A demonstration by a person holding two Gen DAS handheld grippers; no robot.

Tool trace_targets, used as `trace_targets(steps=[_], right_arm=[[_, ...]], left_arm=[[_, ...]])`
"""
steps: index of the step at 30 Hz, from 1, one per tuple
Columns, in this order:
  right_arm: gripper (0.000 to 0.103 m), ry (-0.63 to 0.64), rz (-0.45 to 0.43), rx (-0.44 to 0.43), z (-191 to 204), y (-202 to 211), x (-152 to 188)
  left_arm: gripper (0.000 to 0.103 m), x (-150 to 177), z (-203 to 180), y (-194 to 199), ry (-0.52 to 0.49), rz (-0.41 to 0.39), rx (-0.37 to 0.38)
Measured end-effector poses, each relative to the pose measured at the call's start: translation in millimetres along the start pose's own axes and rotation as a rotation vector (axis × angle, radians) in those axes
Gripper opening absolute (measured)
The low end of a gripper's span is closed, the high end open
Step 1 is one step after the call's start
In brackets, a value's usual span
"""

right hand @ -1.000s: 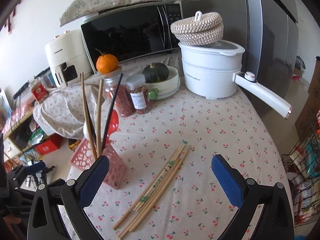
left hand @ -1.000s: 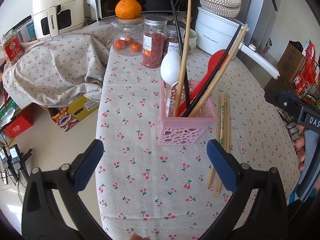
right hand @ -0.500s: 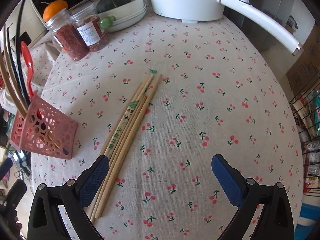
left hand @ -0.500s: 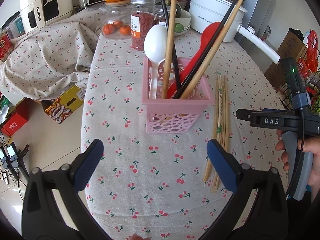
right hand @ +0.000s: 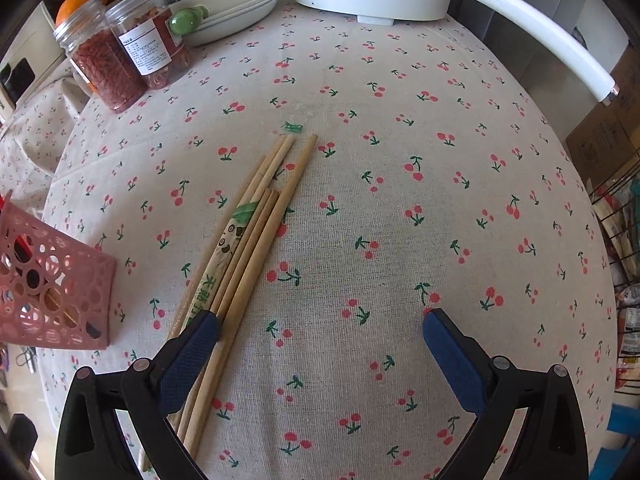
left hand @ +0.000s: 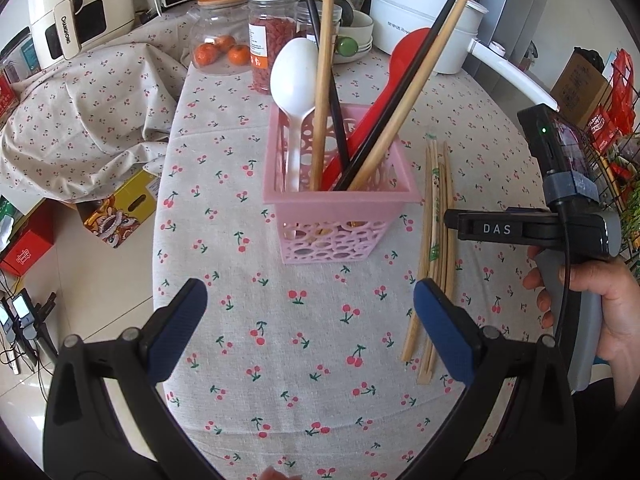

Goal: Organize utensils
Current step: 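Move the right gripper to another bamboo chopstick and grasp it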

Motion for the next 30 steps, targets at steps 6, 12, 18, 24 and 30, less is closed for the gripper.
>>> trace_targets(steps=[6,12,18,24,30], right_arm=[[0.103,0.041,0.056,0.037,-4,-2,8],[0.094,0.033,0.080,0.029,-27,9,18],[0.045,0.058,0.072,0.012,-47,30,22],[0.009,0.030,0.074,-0.064,-85,43,20],[0.008,-0.014,0.078,-0.089,-121,56,24]], left_arm=[[0.102,1,-13,7,-0.048,-0.022,-0.007],[0.102,1,-43,17,-0.116,-0.058,0.015],[0.102,-2,-82,21,-0.150,-0.068,0.093],[0.102,-7,-124,11,-0.229,-0.039,0.104],[0.102,-21,-152,-1,-0.253,-0.002,0.049]])
Point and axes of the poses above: each gripper's, at about its wrist camera, not at the fingertips, and y roughly against the way its jaws point, z to its left, x to its underside, the point moved 2 cm from there along -y, roughly the way its jaws point, and after that the axes turned 13 degrees about -x, right-handed, at the moved point
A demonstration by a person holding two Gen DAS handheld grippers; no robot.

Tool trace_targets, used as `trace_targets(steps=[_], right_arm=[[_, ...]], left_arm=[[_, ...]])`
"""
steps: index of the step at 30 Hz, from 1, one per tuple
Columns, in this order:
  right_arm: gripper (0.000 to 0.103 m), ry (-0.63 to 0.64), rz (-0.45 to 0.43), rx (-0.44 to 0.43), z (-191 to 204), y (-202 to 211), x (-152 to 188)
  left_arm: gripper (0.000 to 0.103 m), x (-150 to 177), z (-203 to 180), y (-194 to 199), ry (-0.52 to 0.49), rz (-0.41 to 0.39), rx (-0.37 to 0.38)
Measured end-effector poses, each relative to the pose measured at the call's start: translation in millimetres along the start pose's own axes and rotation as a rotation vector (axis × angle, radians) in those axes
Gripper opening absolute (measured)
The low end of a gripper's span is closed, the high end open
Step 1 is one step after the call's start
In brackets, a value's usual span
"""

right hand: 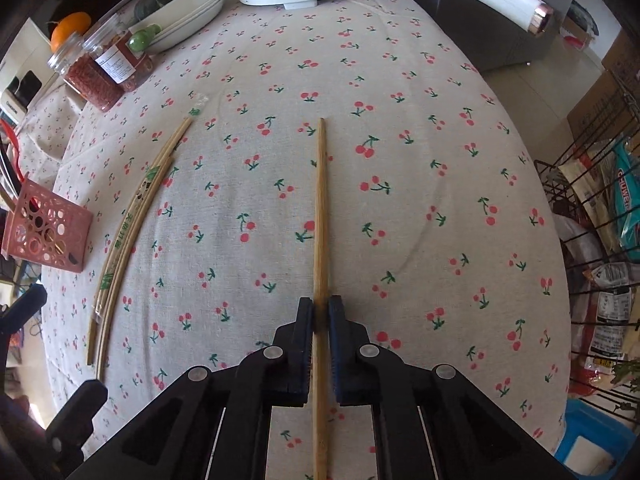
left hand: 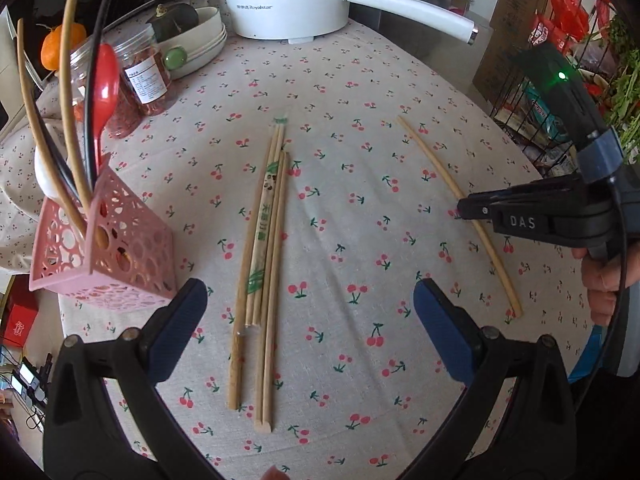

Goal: Organize utensils
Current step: 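Move the right gripper to another bamboo chopstick and grasp it, then grasp a bamboo chopstick with the left gripper while the right gripper lifts its chopstick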

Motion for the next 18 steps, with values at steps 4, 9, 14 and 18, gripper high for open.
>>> trace_targets(steps=[4,9,14,18], right_arm=[[0.008,-0.032,-0.019,-0.029,-24,14,2],[0.008,-0.050,-0.039,-0.069,-29,27,8],[0.008,-0.045,-0.051,-0.107,-32,35,8],[0.008,-0.045,-0.057,-0.126,-29,38,11]], left_arm=[[0.102,-18,-2,-12,0.066,0.031,0.044],[0.068,-27,-3,-27,0.090,0.069,0.073],[0.033,-20,-2,-48,0.098,0.130,0.076],[0.024,-17,1,-58,0.110,0.148,0.057]])
Point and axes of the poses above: each gripper's, at about its wrist camera, not at the fingertips, and y roughly against the way its jaws point, z to its left, x to its underside, the point moved 2 cm from there along -y, roughly the way its jaws point, and after that the axes turned 13 degrees about -x, right-handed, at the moved point
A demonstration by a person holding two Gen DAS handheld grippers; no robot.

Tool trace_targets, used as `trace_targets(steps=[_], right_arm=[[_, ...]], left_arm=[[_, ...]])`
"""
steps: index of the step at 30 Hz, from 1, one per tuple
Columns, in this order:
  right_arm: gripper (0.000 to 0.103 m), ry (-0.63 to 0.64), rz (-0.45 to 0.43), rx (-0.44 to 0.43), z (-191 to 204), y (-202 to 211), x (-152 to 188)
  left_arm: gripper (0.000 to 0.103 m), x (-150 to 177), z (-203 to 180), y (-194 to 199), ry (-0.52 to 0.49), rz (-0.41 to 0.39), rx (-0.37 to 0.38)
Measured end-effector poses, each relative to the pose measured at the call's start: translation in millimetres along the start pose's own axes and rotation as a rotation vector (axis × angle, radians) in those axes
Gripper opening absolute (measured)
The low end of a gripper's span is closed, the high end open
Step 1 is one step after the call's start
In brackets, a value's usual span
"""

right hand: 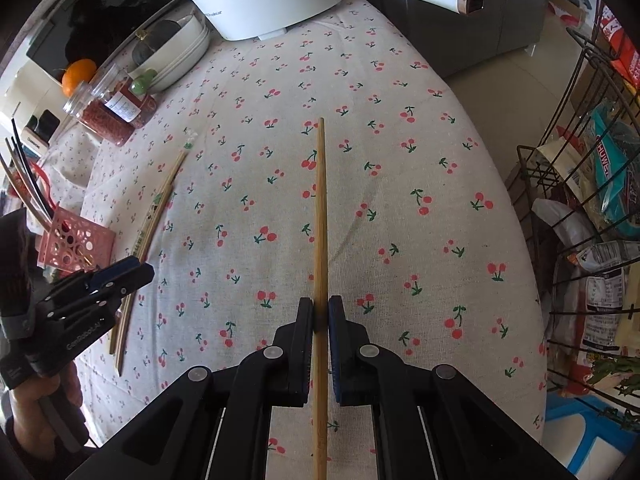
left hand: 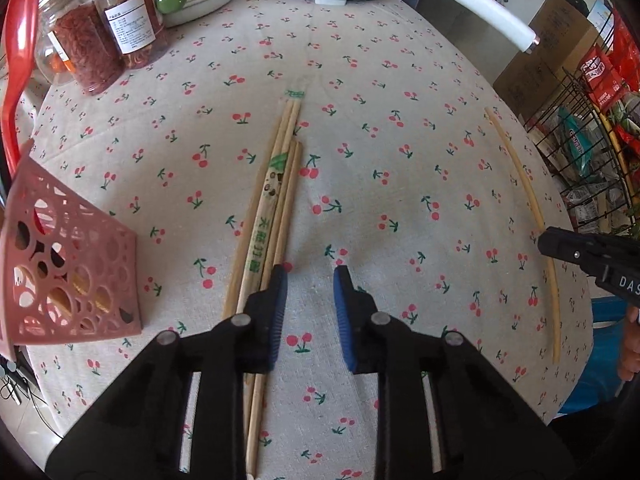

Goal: Organize utensils
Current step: 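Grasp a bamboo chopstick with the left gripper while the right gripper lifts its chopstick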

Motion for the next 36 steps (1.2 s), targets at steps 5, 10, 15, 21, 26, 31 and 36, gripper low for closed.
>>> trace_targets(steps=[5,10,15,21,26,31,36], right_arm=[[0.008,0.001,-0.003,-0.017,2,1,0],[0.008,0.011,0.002,-0.023,7,-2,-1],[0.008,0.013,0.009,-0.023,9,-6,-2],[0.008,0.016,0.014,-0.019,11,-8,-3],[0.008,0.016,0.014,-0.016,10,-8,-3],[0.008,0.033,-0.022,-0.030,16,-3,-5],[0.008,0.066,-0.083,-0.047,29,10,-4]], left_arm=[[0.024,-1,3,-4,0.001,0.007,-0.028],[0.024,-4,8,-1,0.006,-0.004,-0.031],[0.024,-2,11,-5,-0.010,0.012,-0.063],[0.024,-2,15,-12,-0.016,0.035,-0.080],[0.024,-8,16,-16,-0.014,0.028,-0.050],[0.011,-10,15,-18,-0.037,0.035,-0.070],[0.010,-3,13,6,-0.048,-0.040,-0.049]])
Point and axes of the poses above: each gripper's, at about its wrist camera, not at the fingertips, and y roughly against the way its jaws point, z to its left, x to its underside, the point moved 2 cm from there along -y, roughly the way its jaws point, and after that the axes turned 13 degrees about -x, right-handed, at the moved point
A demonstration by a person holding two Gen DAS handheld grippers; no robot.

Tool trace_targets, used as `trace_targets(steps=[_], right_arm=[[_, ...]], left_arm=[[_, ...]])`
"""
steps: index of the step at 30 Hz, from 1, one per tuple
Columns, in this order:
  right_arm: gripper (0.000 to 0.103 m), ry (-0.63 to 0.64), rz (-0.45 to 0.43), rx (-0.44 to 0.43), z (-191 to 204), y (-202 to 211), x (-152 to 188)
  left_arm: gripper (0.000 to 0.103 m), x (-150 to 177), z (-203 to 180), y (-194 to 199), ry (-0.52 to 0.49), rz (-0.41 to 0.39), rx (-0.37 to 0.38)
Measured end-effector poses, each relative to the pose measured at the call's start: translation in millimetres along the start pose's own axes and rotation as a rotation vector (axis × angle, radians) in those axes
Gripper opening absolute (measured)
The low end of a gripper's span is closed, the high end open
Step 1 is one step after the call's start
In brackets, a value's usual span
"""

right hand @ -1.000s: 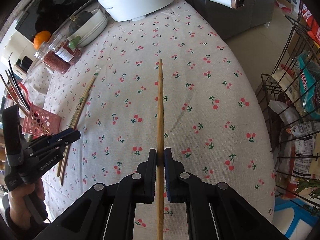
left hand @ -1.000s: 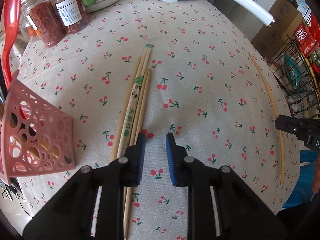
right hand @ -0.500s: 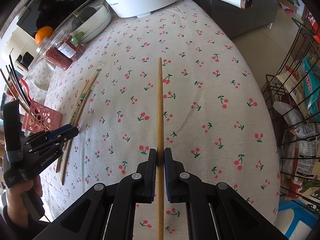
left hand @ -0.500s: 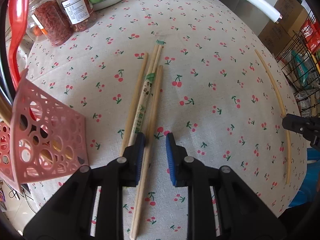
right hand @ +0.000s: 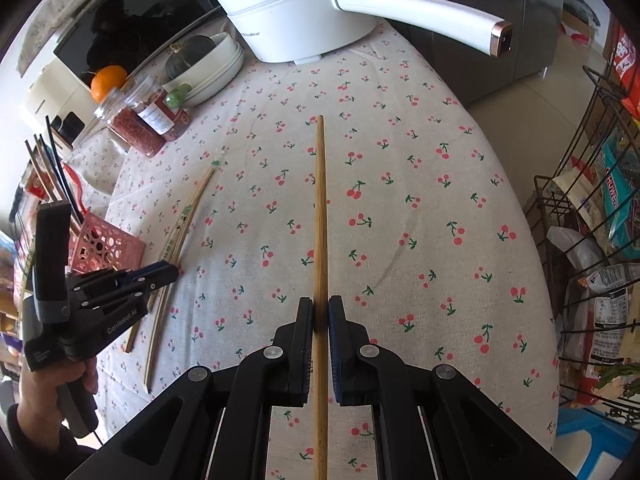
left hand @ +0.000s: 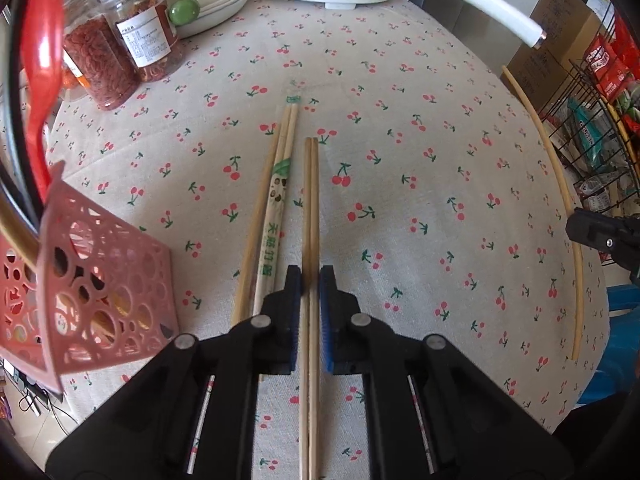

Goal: Organize utensils
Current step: 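Grasp a bamboo chopstick with the left gripper while the right gripper lifts its chopstick, then lower the left gripper's chopstick into the pink basket and release while the right gripper carries its chopstick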

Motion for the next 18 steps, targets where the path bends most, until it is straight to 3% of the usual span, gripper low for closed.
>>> trace_targets(steps=[8,18], right_arm=[[0.008,0.067,-0.135,-0.036,34,36,4],[0.008,0.186,-0.392,-0.101,93,86,10]], left_arm=[[0.010,19,18,84,0.001,-0.233,0.039],[0.010,35,61,160,0.081,-0.492,0.045]])
Point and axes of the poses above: each gripper's, at about its wrist camera, not at the fingertips, and y roughly against the way its jaws point, z to its left, x to its underside, the point moved 2 cm from there along -y, roughly the way its jaws point, and after that the axes turned 13 degrees about -x, right-handed, at the moved point
